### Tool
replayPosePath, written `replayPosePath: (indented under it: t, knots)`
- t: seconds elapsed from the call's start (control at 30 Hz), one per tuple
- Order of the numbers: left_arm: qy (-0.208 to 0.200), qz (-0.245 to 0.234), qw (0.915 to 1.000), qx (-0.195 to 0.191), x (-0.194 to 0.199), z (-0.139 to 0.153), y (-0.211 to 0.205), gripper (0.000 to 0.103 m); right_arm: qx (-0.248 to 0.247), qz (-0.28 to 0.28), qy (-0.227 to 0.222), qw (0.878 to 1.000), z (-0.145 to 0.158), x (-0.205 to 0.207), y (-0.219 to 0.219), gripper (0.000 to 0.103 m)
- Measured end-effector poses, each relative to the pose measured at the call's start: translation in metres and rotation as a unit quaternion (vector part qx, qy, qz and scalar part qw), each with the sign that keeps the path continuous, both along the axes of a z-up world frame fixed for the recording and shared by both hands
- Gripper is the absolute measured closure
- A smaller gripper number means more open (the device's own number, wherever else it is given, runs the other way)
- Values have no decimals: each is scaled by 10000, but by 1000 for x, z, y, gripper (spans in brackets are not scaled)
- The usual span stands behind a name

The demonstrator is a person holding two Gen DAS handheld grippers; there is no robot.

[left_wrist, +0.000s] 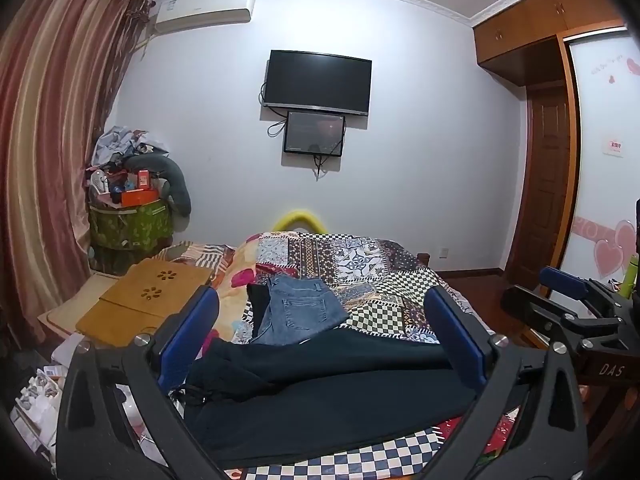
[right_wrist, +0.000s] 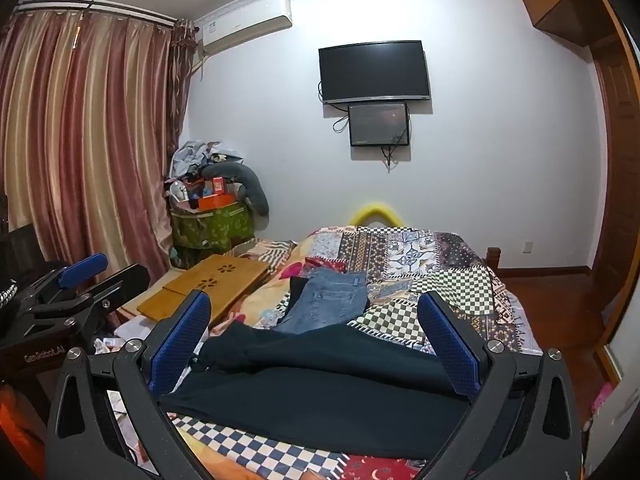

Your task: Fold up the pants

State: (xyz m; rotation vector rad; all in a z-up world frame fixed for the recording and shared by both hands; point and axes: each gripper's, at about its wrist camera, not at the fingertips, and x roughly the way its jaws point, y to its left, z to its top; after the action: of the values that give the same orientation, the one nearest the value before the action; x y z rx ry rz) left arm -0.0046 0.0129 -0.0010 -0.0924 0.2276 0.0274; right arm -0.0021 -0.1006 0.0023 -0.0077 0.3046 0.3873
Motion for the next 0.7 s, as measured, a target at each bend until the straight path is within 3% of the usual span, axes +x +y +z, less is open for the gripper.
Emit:
replayPosePath:
  t: [0.7]
  knots:
    - [91, 103, 9999, -73, 7, 1, 1, 0, -62, -24, 79, 9999, 3, 2, 1, 0]
